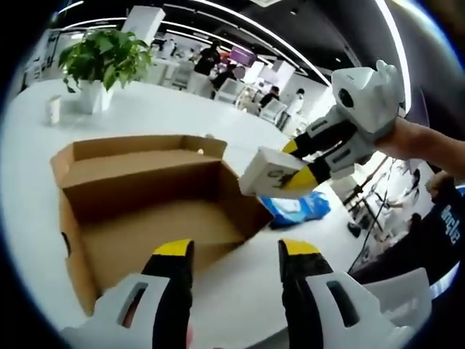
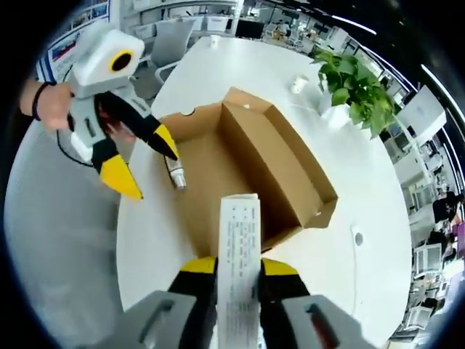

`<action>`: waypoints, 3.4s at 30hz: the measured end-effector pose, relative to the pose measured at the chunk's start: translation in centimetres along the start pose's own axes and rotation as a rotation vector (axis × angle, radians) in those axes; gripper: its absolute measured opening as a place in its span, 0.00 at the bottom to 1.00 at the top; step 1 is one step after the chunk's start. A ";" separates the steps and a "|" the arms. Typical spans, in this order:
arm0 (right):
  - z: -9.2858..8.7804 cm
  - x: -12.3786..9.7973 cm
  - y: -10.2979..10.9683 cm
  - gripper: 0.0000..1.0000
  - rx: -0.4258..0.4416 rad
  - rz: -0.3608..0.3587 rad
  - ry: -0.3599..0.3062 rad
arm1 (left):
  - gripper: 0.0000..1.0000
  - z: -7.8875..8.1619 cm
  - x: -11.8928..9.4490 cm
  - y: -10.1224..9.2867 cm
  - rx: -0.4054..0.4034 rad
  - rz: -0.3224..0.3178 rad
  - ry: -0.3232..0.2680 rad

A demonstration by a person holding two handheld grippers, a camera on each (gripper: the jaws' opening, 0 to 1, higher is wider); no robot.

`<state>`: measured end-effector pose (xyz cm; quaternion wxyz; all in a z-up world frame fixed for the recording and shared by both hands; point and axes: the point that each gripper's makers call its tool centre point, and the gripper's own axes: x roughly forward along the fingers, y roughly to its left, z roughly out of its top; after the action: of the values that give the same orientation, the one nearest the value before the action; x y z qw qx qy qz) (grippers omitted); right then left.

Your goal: Operate the shoe box by opening the lid, removing the specified soft item, and placing it in the target area until the item is outside and the box remains undamaged.

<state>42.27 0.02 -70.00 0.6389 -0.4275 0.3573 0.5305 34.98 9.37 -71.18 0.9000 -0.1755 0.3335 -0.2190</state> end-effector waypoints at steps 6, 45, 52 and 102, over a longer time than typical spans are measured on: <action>-3.7 -1.0 0.3 0.17 0.053 -0.017 0.021 | 0.50 0.0 0.1 -0.3 0.021 -0.007 0.006; -20.8 -2.3 6.7 0.17 0.273 0.010 0.075 | 0.49 -2.0 0.4 -0.8 0.055 -0.015 0.079; -22.9 -3.2 7.4 0.17 0.274 0.016 0.094 | 0.48 -1.9 0.0 -0.1 0.049 0.015 0.073; -28.3 -7.5 -9.1 0.18 0.245 -0.089 0.093 | 0.47 -2.4 -0.5 2.3 -0.032 0.067 0.069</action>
<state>49.82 -29.61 -72.41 0.6918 -0.3858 0.4295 0.4336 33.69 11.12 -73.69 0.8919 -0.1710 0.3735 -0.1891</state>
